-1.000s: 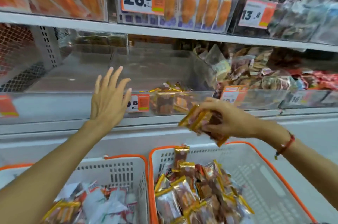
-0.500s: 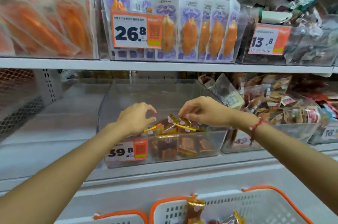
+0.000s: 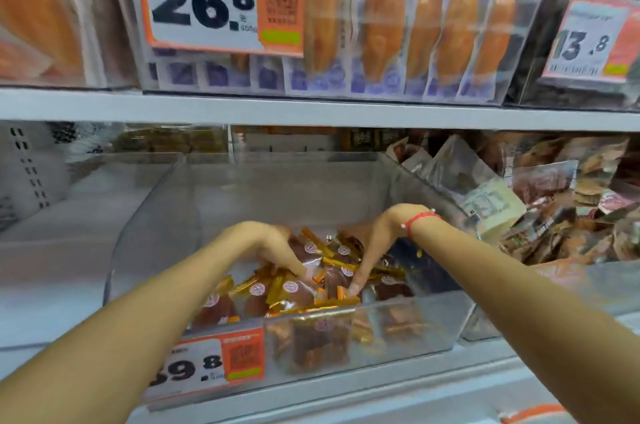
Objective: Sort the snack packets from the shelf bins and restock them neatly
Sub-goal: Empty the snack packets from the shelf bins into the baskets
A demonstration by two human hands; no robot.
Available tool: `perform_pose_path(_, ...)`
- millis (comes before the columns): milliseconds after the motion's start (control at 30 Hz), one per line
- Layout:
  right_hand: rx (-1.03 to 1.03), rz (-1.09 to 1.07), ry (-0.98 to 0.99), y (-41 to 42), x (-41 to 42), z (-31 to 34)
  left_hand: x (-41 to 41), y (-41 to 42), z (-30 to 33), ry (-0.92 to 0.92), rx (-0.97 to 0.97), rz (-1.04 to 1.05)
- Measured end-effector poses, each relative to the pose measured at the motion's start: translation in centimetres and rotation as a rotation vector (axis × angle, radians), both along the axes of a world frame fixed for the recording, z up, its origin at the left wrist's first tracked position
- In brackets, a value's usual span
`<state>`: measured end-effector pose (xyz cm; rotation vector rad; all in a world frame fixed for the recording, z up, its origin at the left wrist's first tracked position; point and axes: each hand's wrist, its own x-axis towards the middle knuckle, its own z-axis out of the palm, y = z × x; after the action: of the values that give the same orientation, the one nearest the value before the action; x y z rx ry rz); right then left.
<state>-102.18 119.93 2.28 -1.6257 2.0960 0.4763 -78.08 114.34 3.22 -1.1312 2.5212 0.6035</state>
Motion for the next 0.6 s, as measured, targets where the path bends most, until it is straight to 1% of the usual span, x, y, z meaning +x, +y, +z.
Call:
perform_pose_path(33,-0.010,0.027,-0.018,2.2,4.7,2.3,0.1,0.1,0.0,0.016,0.031,0.032)
perform_pose_path(100,0.058,-0.005,-0.104,4.0,8.7,4.0,0.5,0.3,0.0,0.056,0.020,0.053)
perform_pose_path(133,0.048,-0.010,-0.135,4.4,9.6,4.4,0.6,0.4,0.0,0.105,-0.008,0.039)
perform_pose_path(167,-0.002,-0.017,-0.165,4.6,10.1,4.3,0.8,0.6,0.0,0.164,-0.020,0.018)
perform_pose_path(233,-0.132,-0.024,-0.246,5.2,10.3,4.4,1.5,1.3,0.6,0.272,0.016,-0.019)
perform_pose_path(333,-0.289,0.005,-0.377,7.1,10.8,4.9,3.4,2.9,2.7,0.366,0.040,-0.033)
perform_pose_path(367,-0.343,0.016,-0.404,7.8,10.8,5.0,4.2,3.2,3.3,0.399,0.039,-0.038)
perform_pose_path(400,-0.406,0.026,-0.390,8.5,11.0,5.1,5.0,3.8,3.8,0.443,0.024,-0.052)
perform_pose_path(467,-0.586,0.077,-0.326,10.0,11.3,5.6,6.3,5.1,4.8,0.548,-0.052,-0.087)
perform_pose_path(533,-0.803,0.094,-0.277,11.8,11.5,6.6,7.3,7.2,5.8,0.650,-0.225,-0.098)
perform_pose_path(600,-1.002,0.083,-0.298,13.7,11.9,8.5,7.8,9.4,7.1,0.825,-0.363,-0.084)
